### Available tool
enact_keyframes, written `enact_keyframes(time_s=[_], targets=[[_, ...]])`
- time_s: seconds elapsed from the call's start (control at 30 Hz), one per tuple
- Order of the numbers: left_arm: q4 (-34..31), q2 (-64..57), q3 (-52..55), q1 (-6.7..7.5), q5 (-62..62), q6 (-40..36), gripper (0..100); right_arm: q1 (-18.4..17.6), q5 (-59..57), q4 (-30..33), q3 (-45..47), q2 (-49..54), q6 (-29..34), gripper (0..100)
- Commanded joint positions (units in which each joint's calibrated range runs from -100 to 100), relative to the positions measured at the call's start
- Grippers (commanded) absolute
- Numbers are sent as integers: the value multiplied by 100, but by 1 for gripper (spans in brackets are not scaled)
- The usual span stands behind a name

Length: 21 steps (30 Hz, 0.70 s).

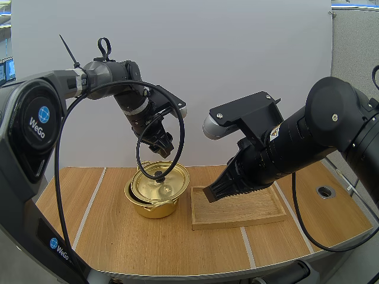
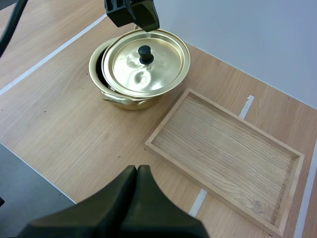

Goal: Open the pot, put the grape inside, and close it

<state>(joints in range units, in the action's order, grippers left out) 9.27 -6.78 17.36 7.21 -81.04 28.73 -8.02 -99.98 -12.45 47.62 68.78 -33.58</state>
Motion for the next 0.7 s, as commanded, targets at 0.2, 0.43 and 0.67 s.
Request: enact_keyframes(time_s=[0.2,0.43,0.67], targets=[[115,529,8,21,82,26,90,22,-2,-17,24,50,-63,0],[115,1009,8,21,66,26,90,22,-2,-17,24,50,-63,0],[115,1386,8,21,102,26,90,22,-2,20,24,50,-64,0]])
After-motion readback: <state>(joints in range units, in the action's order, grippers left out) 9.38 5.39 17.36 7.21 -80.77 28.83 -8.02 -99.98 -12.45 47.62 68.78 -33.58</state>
